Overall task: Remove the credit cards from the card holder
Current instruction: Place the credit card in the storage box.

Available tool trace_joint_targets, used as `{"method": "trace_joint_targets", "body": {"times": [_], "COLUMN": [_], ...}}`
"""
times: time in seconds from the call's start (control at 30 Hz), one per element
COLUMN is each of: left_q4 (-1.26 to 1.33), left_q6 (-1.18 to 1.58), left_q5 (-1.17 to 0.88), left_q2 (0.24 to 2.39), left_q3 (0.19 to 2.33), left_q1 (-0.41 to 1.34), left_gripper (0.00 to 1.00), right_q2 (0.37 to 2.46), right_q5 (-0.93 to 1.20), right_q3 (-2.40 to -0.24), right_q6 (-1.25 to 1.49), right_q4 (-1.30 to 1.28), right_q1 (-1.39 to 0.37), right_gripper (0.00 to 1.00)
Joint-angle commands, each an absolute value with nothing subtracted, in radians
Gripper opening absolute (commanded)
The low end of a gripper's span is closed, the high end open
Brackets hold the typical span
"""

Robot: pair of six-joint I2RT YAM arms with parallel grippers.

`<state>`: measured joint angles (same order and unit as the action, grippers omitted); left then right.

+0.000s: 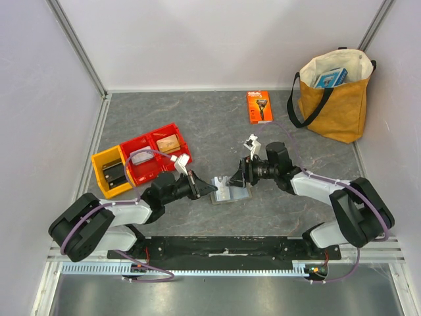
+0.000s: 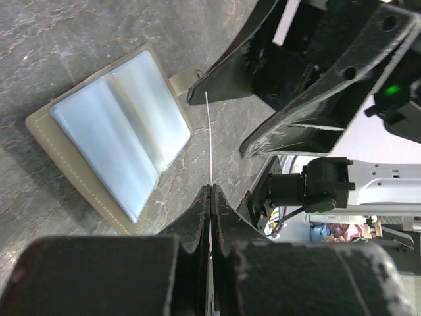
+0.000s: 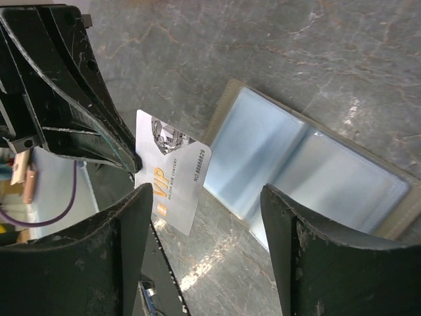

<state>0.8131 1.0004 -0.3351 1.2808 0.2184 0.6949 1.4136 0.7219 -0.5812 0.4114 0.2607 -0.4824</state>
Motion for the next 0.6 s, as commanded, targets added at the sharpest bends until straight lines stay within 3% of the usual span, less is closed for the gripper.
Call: {"method": "trace_joint_targets", "body": {"times": [0.0, 0.27, 0.37, 0.47, 0.57], "left_q4": [0.917, 0.92, 0.92, 0.904, 0.835], "left_q6": [0.953, 0.948, 0.948, 0.946, 0.94], "left_q5": [-0.4, -0.455, -0.472, -0.456, -0.382], "left_q2": [1.253, 1.255, 1.258, 1.233, 1.175], "left_q3": [0.219, 0.245, 0.255, 0.255, 0.255], "left_q1": [0.689, 0.689, 0.689, 0.689, 0.689], "left_gripper": [0.02, 0.02, 0.02, 0.02, 0.09], "right_q2": [1.445, 1.453, 1.456, 1.437, 1.396], "right_q5": [0.831, 0.928, 0.937, 0.936, 0.891], "right_q3": [-0.561, -0.541, -0.538, -0.528, -0.514], "right_q6": [0.46, 0.548, 0.566, 0.604, 0.644], "right_q4": [0.423, 0.58, 0.601, 0.641, 0.666], "right_q1": [-0.486, -0.486, -0.486, -0.486, -0.486], "right_gripper": [0.71, 0.45, 0.26, 0.01, 0.0]}}
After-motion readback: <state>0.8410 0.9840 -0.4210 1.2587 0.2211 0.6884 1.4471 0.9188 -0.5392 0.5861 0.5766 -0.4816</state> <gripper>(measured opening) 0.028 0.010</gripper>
